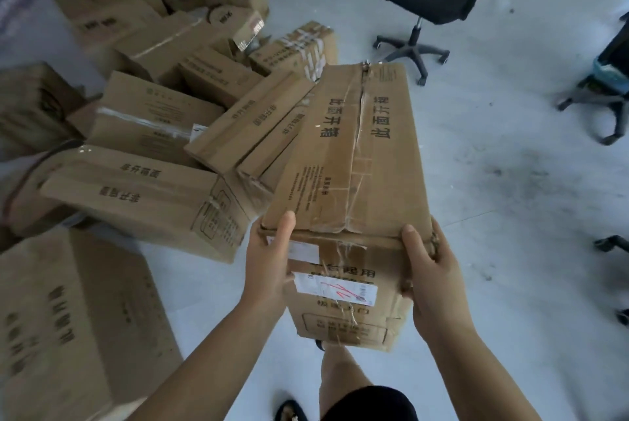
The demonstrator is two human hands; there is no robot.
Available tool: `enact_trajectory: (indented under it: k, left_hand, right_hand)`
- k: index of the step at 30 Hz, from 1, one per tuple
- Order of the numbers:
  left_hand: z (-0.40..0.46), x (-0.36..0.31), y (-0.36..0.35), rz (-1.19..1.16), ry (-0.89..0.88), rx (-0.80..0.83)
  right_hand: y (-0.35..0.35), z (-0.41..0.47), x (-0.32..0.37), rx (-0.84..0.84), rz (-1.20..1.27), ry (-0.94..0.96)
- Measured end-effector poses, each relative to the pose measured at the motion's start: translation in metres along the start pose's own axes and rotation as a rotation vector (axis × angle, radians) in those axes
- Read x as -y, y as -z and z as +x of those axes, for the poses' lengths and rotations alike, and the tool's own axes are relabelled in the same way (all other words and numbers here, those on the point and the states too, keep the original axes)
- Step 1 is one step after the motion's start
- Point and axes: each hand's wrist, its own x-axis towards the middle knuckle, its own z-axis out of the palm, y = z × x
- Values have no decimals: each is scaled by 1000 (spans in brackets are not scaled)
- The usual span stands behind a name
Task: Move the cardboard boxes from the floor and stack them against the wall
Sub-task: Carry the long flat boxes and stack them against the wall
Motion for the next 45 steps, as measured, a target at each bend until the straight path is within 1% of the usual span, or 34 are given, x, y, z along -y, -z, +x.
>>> enact_trajectory:
  k: [5, 10, 14, 17, 20, 26, 28, 30, 37, 40, 45]
  left_hand:
    - [-81, 23, 52, -165, -31, -76]
    - [-155, 38, 75, -333, -70, -216]
    - [-208, 61, 71, -428, -94, -359]
    - [-246, 84, 53, -477, -133, -483]
    - [-289, 106, 38, -539, -150, -635]
    - [-381, 155, 33, -607, -132, -859]
    - [-412, 176, 35, -648, -126, -933]
    - [-444, 198, 41, -695, -125, -1016]
    - [-583, 290, 56, -852, -174, -1335]
    - [-655, 342, 47, -958, -190, -1471]
    - [-782, 435, 21, -1108, -235, -1684]
  right_hand:
    - [14, -71, 0, 120, -114, 73]
    - [31, -114, 13, 328, -241, 98]
    - [52, -135, 22, 501, -279, 85]
    - [78, -140, 21, 622, -298, 54]
    - [106, -149, 14, 740, -323, 22]
    - [143, -196, -11, 951, -420, -53]
    - [151, -218, -21, 1013, -477, -63]
    - [160, -245, -32, 1075, -554, -20]
    - [205, -368, -74, 1407, -749, 58]
    - [241, -432, -100, 1565, -831, 78]
    - [328, -544, -147, 1806, -964, 98]
